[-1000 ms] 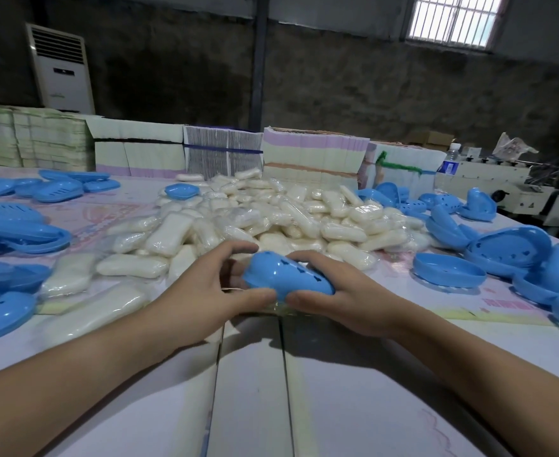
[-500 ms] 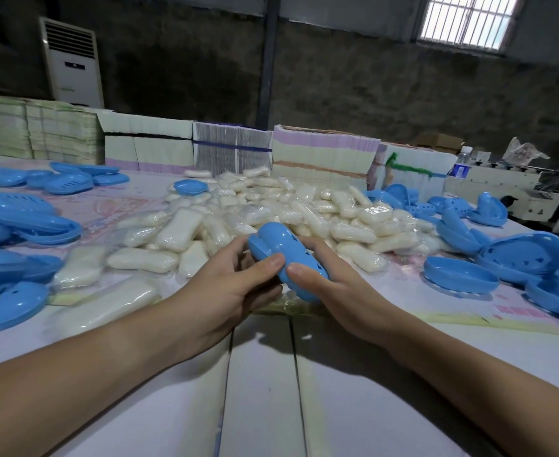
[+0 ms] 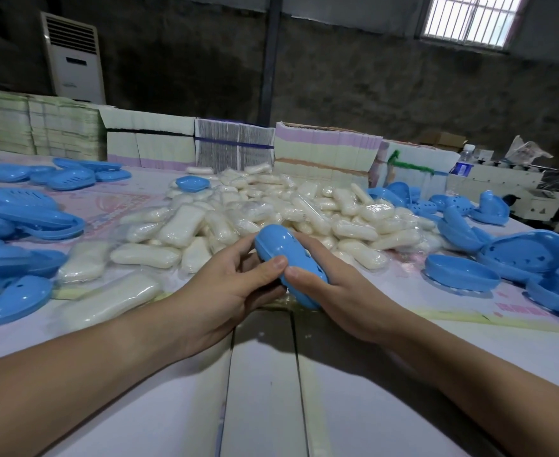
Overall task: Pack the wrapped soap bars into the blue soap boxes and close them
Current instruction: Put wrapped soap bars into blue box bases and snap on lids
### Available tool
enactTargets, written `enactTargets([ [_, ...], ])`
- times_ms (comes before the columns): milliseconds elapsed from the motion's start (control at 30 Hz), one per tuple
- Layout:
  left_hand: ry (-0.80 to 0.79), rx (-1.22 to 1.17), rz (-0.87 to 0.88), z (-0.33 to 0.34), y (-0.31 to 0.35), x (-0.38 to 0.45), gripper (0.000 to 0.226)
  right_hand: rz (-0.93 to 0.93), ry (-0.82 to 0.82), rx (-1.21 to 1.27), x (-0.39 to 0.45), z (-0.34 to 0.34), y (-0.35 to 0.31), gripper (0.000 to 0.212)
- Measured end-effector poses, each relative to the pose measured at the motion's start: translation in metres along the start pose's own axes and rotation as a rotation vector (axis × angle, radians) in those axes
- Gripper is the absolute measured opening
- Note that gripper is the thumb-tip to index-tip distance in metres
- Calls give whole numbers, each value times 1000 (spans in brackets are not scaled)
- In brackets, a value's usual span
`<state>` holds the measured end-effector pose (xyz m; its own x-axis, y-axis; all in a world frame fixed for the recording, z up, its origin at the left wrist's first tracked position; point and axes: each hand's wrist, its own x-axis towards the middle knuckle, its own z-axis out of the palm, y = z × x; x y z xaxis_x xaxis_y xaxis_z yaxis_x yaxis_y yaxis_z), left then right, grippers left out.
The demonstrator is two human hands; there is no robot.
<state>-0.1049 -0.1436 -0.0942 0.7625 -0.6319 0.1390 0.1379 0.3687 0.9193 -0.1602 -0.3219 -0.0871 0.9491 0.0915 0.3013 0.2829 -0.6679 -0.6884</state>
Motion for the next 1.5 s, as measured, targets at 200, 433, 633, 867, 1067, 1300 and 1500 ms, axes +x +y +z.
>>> enactTargets([
  [200,7,-53,14,-1,1,-1,52,-44,-47,-53,-2,-2,-4,78],
  [433,16,15,66,-6,1,5,61,-145,255,-344,-1,-14,-3,61],
  [633,13,666,296,-15,3,2,53,-167,164,-208,-9,-32,0,36],
  [867,62,906,440,-18,10,-2,40,-138,62,-167,-6,-33,3,42],
  [1067,69,965,505,-21,9,0,48,-164,32,-151,-10,-38,4,45],
  [1300,-7,1108,665,-24,7,-2,41,-80,-97,-34,-9,-34,1,55],
  [1500,-67,1202,701,-23,6,-3,44,-81,-123,-12,-11,-30,-7,57],
])
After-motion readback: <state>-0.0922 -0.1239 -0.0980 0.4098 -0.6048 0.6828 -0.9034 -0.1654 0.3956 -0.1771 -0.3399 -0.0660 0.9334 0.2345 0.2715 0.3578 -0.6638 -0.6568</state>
